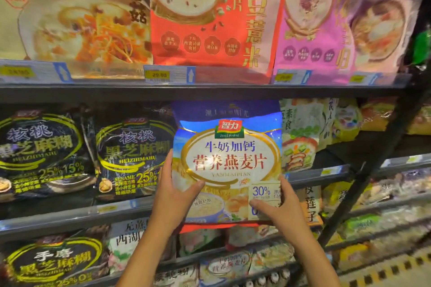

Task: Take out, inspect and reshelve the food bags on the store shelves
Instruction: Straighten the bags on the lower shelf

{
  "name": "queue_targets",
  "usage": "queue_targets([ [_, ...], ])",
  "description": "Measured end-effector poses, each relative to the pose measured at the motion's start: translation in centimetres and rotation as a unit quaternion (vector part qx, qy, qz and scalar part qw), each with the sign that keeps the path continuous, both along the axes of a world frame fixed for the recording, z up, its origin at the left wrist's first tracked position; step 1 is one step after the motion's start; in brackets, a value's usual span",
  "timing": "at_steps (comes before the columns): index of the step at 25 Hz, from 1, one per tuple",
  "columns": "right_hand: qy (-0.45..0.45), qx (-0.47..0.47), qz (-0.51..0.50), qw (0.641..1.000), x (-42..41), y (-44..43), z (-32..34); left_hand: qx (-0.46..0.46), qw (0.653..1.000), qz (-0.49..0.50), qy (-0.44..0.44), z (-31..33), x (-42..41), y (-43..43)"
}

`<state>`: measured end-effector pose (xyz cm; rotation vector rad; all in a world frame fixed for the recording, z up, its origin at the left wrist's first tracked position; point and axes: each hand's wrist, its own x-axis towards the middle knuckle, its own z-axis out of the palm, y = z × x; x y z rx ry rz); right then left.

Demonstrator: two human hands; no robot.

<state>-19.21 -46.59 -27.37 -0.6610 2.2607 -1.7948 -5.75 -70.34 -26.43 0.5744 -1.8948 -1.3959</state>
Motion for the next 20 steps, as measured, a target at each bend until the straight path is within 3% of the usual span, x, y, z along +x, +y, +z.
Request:
queue_targets([
  [11,0.060,0.030,-0.010,0.998,-6.8,-4.5,-0.9,-0.055,0.997,0.018,-0.045,0.2,-5.6,-2.9],
  [20,0.058,0.019,0.013,0.998,-12.0,-6.8,-0.6,-0.024,0.993,0.068,-0.098,1.6,-9.2,-5.1],
])
